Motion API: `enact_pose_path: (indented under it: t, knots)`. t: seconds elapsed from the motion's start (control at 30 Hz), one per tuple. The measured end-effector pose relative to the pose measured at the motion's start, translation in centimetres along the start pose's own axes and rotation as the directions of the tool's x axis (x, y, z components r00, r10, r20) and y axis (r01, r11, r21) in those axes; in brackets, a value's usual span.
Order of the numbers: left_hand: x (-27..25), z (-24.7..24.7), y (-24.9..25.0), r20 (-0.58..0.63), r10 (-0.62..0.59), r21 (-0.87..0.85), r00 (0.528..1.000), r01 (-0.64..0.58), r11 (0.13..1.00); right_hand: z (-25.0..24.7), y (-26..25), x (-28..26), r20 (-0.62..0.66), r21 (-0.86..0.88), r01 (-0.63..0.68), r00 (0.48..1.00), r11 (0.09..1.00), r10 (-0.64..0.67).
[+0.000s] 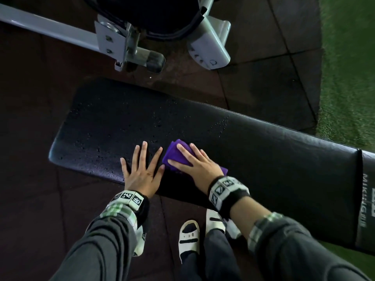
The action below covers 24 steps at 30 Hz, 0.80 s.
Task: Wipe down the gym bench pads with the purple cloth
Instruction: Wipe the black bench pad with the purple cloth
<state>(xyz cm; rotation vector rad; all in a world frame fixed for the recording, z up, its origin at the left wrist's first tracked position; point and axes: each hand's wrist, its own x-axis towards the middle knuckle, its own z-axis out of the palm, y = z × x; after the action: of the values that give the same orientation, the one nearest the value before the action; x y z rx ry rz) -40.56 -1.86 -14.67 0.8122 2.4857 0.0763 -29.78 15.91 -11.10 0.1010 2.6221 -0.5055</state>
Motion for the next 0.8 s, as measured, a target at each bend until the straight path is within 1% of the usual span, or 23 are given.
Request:
enact_pose_path:
  t: [0.07, 0.1, 0.2, 0.3, 0.37, 0.43, 0.47, 0.53, 0.57, 0.67, 0.73, 0.8]
  knots:
    - [-0.1, 0.0, 0.0, -0.051, 0.014, -0.022, 0.999, -0.015, 1.0, -0.9, 1.8, 1.2, 0.003, -0.041, -0.006, 1.0, 0.999, 0.007]
    - [-0.2, 0.0, 0.1, -0.081, 0.018, -0.032, 0.997, -0.02, 0.999, -1.3, 2.8, 1.3, -0.009, -0.043, -0.03, 1.0, 0.999, 0.03]
    - [-0.1, -0.6, 0.8, -0.128, -0.005, -0.062, 0.992, -0.003, 0.998, -2.1, 6.2, 0.0, -0.068, 0.056, -0.172, 0.982, 0.984, 0.175]
    - [0.9, -1.6, 1.3, -0.118, -0.013, -0.073, 0.993, 0.005, 0.997, -1.0, 8.8, -3.8, -0.07, 0.123, -0.3, 0.948, 0.946, 0.309]
    - [1.6, -1.9, 1.7, -0.065, -0.038, -0.084, 0.997, 0.032, 0.996, 0.8, 8.6, -7.0, -0.053, 0.125, -0.347, 0.933, 0.929, 0.356]
    - [2.0, -1.9, 2.2, 0.002, -0.075, -0.072, 0.997, 0.074, 0.995, 2.6, 6.9, -9.9, -0.064, 0.113, -0.32, 0.942, 0.941, 0.328]
    - [2.1, -1.8, 2.4, 0.03, -0.092, -0.058, 0.995, 0.094, 0.994, 3.2, 5.7, -10.6, -0.029, 0.106, -0.286, 0.956, 0.952, 0.291]
    - [2.3, -1.7, 2.7, 0.074, -0.119, -0.049, 0.99, 0.123, 0.991, 3.7, 3.8, -10.2, 0.106, 0.105, -0.241, 0.967, 0.965, 0.23]
    - [2.3, -1.8, 2.8, 0.092, -0.127, -0.05, 0.988, 0.132, 0.99, 3.5, 3.0, -9.3, 0.117, 0.113, -0.214, 0.973, 0.97, 0.2]
    - [2.4, -1.9, 2.8, 0.124, -0.132, -0.041, 0.984, 0.138, 0.99, 1.9, 2.4, -5.0, 0.014, 0.078, -0.101, 0.995, 0.992, 0.1]
    - [2.4, -1.9, 2.7, 0.126, -0.136, -0.029, 0.983, 0.141, 0.99, 0.2, 3.7, -2.8, 0.023, 0.087, -0.066, 0.998, 0.994, 0.064]
    - [2.4, -2.0, 2.8, 0.135, -0.144, -0.018, 0.98, 0.148, 0.989, -1.7, 5.7, -1.8, 0.014, 0.073, -0.067, 0.998, 0.995, 0.066]
